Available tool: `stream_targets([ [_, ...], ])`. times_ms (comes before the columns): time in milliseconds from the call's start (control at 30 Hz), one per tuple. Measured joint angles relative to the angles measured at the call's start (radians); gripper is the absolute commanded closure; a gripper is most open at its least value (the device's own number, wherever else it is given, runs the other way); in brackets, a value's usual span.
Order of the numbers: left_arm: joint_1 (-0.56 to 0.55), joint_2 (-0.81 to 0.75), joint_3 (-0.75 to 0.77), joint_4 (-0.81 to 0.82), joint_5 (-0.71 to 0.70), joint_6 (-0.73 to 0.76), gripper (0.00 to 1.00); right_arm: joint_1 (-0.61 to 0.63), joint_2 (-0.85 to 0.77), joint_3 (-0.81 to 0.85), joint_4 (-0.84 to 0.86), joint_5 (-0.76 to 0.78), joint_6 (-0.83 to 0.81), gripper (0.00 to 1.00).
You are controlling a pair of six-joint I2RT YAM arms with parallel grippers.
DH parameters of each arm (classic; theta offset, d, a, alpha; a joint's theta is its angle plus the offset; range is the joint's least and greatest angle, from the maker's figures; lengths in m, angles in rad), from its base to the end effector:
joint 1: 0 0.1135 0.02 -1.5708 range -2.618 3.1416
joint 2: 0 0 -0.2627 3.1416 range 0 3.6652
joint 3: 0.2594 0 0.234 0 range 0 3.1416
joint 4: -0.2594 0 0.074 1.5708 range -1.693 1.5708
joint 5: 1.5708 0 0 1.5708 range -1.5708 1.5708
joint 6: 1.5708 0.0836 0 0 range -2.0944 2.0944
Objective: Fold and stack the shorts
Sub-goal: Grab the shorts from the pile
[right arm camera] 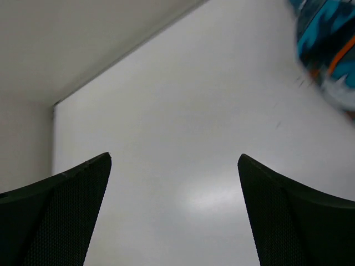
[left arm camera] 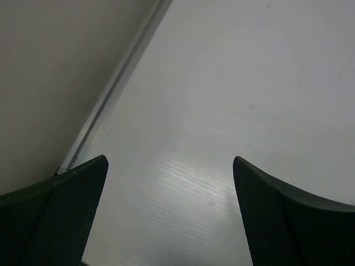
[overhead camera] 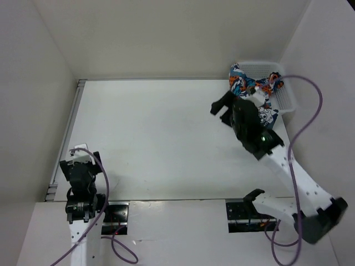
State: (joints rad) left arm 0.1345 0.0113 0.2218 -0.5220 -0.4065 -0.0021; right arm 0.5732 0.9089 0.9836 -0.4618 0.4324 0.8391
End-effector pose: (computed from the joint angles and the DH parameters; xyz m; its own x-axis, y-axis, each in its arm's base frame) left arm 0.1041 0.0474 0.1762 -0.3027 -0.0429 -0.9521 -0.4968 0.8597 0.1192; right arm 0.2025 0.0890 0.3409 -0.3357 0.5874 -0.7364 0.1248 0.8026 0.5833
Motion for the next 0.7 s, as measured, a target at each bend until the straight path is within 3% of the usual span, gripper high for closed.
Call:
stream_targets([
  [67, 0.000, 0.000, 0.085, 0.014, 0.016, 0.000, 0.00, -0.104, 0.173, 0.147, 0.006, 0.034, -0.101, 0.01],
  [167, 0.000, 0.041, 0.194, 0.051, 0.022, -0.001, 0.00, -0.384, 0.352, 0.277, 0.005, -0.018, -0.206, 0.01],
  [300, 0.001, 0.300, 0.348, 0.021, 0.087, -0.002, 0.00, -0.655, 0.579, 0.416, 0.005, -0.075, -0.294, 0.01],
  [433, 0.000, 0.625, 0.522, -0.064, 0.235, -0.001, 0.00, -0.734, 0.799, 0.512, 0.006, -0.196, -0.351, 0.01],
  [600, -0.010, 0.840, 0.584, -0.130, 0.354, -0.001, 0.00, -0.747, 0.973, 0.519, 0.026, -0.365, -0.387, 0.02],
  [700, -0.030, 0.882, 0.588, -0.157, 0.383, -0.001, 0.00, -0.756, 1.022, 0.544, 0.054, -0.436, -0.390, 0.18],
])
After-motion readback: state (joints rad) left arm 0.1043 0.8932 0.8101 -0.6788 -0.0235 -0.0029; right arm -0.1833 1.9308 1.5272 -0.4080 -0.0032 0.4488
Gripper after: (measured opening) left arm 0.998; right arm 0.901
